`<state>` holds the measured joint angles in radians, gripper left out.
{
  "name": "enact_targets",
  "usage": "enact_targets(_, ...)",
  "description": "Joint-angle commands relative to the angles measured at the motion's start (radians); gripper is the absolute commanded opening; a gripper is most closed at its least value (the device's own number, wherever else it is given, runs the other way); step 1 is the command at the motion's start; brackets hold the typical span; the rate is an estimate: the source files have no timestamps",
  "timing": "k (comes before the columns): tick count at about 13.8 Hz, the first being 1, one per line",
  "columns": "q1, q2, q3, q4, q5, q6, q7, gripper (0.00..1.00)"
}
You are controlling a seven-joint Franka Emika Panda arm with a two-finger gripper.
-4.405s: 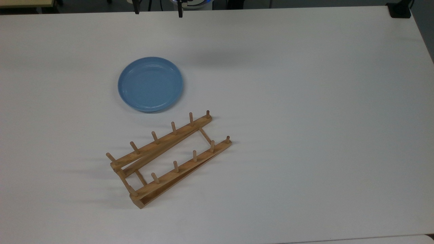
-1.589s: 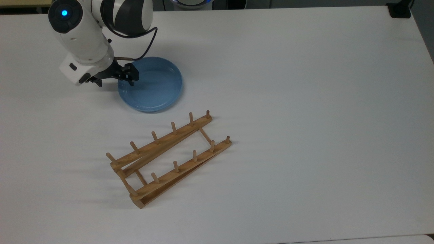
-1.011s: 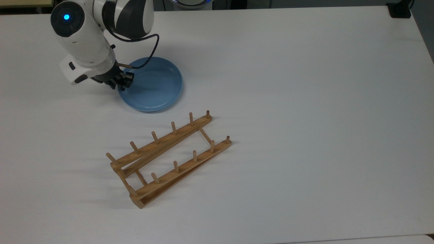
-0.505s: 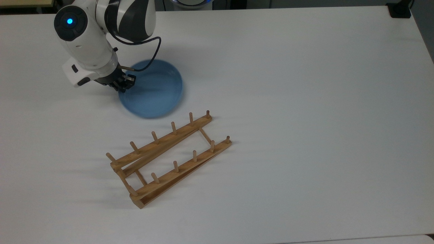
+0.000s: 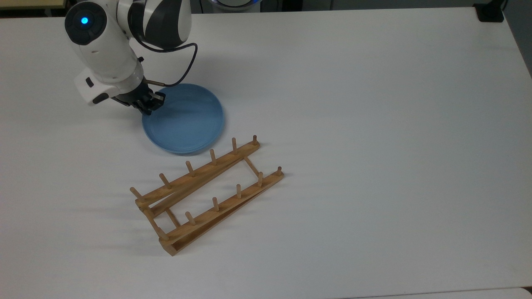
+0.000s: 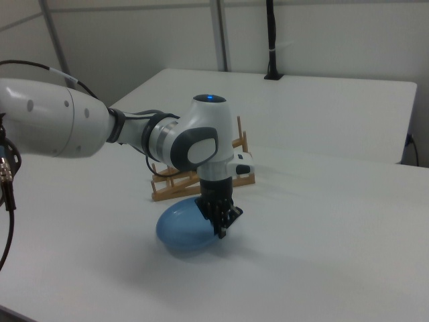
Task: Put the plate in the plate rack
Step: 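Close the gripper on the plate rim, then lift the plate and tilt it upright toward the wooden rack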
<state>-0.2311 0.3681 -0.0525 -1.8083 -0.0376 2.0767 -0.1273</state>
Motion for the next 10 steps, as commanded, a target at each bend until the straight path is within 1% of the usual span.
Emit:
enact_targets(1,0.001,-0.066,0.003,-0.002,0.012,0.011,0.009,0.0)
enact_targets(4,-0.004,-0.104,0.003,0.038,0.051,-0.029,-0.006,0.0)
enact_targets(7,-0.011,-0.181,0.003,0.081,0.056,-0.072,-0.017,0.0)
enact_targets(9,-0.007,-0.219,0.005,0.092,0.055,-0.075,-0.015,0.0)
enact_targets(10,0.002,-0.254,0.011,0.102,0.055,-0.064,-0.011,0.0)
